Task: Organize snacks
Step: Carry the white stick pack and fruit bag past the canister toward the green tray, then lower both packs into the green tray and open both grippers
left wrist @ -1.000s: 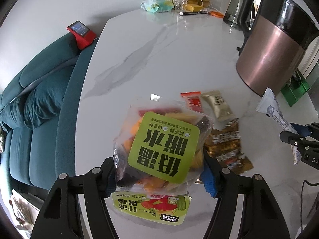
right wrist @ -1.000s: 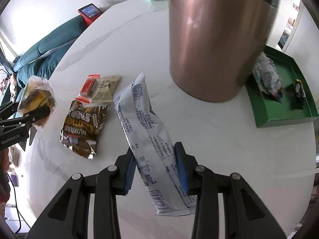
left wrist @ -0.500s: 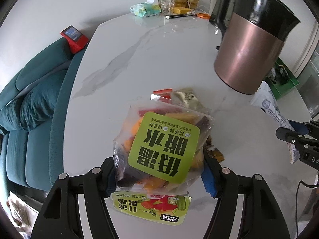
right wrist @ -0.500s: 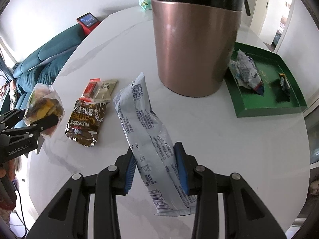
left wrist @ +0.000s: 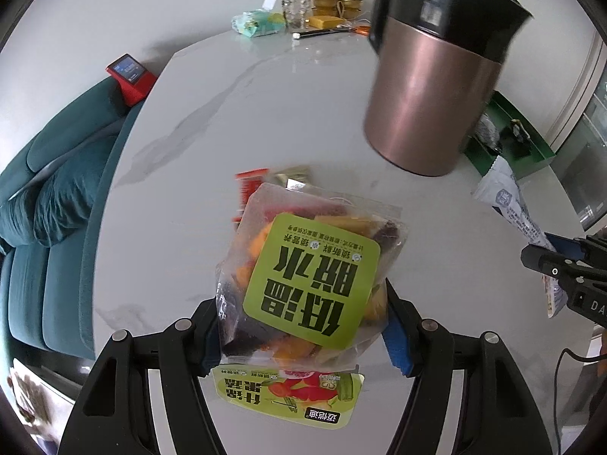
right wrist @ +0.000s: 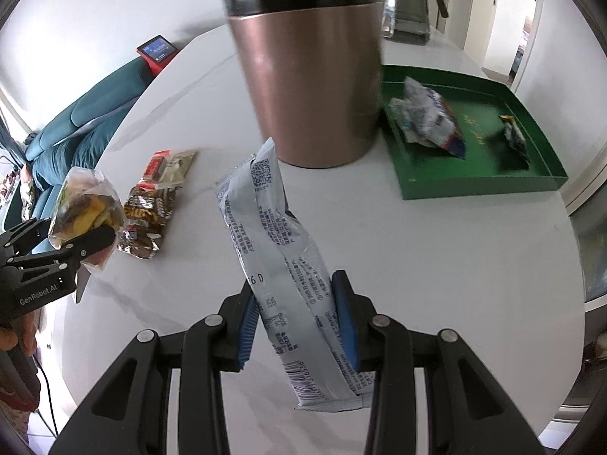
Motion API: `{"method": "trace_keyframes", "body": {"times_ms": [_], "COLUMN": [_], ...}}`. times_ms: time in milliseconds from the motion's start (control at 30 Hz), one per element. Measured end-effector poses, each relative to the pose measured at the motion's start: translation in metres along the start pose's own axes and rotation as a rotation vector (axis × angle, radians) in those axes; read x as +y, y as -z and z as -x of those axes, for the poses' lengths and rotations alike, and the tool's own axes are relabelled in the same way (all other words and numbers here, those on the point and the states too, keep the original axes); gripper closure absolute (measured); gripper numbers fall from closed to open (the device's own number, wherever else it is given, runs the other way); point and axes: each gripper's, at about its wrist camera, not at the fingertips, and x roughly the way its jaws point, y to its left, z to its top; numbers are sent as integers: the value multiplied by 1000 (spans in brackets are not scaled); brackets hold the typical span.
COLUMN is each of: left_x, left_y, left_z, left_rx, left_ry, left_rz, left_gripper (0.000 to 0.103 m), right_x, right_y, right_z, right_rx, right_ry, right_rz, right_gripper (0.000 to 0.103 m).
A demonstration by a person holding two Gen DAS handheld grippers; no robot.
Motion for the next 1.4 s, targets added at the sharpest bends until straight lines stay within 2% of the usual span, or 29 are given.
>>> {"method": "trace_keyframes", "body": {"times_ms": [333,800,1067,1400], "left_x": [-76,-186,-243,-290], "left_y": [-8,-54,-83,-135], "left_z": [5,-2,-15,-37], "left_rx": [4,-45,-41,-64], "left_ry": [11,13,22,17], "left_rz": [-7,6,-3,4], "left_gripper": [40,40,40,40], "right_x": [-76,-192,-243,-279], "right_y": [9,-7,-30,-72], "right_z": [14,30,29,25], "right_rx": [-4,-25,-32,-37], "right_ry": [-16,-11,-21,-9], "right_rz": [-4,2,-29,-30], "right_gripper": [93,93,93,93]}}
